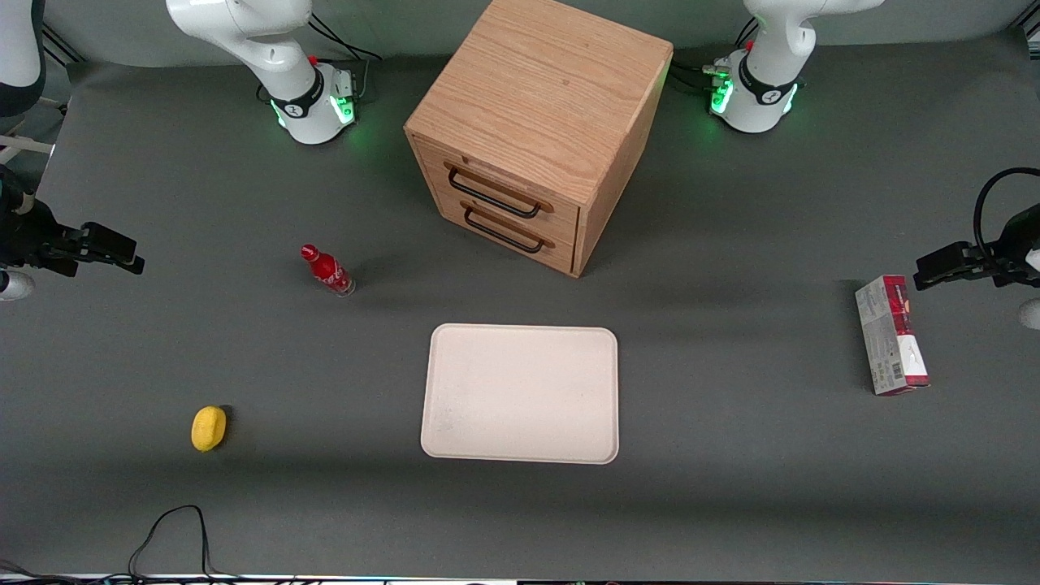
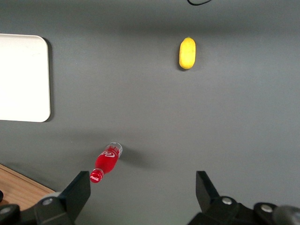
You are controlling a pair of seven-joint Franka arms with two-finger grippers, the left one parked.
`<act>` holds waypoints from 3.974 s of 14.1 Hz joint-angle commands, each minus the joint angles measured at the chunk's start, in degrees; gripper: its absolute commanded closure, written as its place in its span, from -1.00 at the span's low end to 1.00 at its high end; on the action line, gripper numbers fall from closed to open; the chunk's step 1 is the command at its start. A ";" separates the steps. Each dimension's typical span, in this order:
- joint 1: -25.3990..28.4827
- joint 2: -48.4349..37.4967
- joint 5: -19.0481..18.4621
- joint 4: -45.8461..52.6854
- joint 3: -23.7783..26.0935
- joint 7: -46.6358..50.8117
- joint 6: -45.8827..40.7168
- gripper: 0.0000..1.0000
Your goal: Open upper drawer
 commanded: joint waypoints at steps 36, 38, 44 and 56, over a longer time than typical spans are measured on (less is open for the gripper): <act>43.63 12.14 12.52 5.65 0.67 -12.61 -0.08 -1.00; 43.54 11.96 12.52 4.60 0.59 -14.81 0.27 -1.00; 43.71 11.08 12.26 -0.05 -1.79 -17.37 5.00 -1.00; 45.56 10.82 11.56 -9.64 -1.35 -17.37 15.03 -1.00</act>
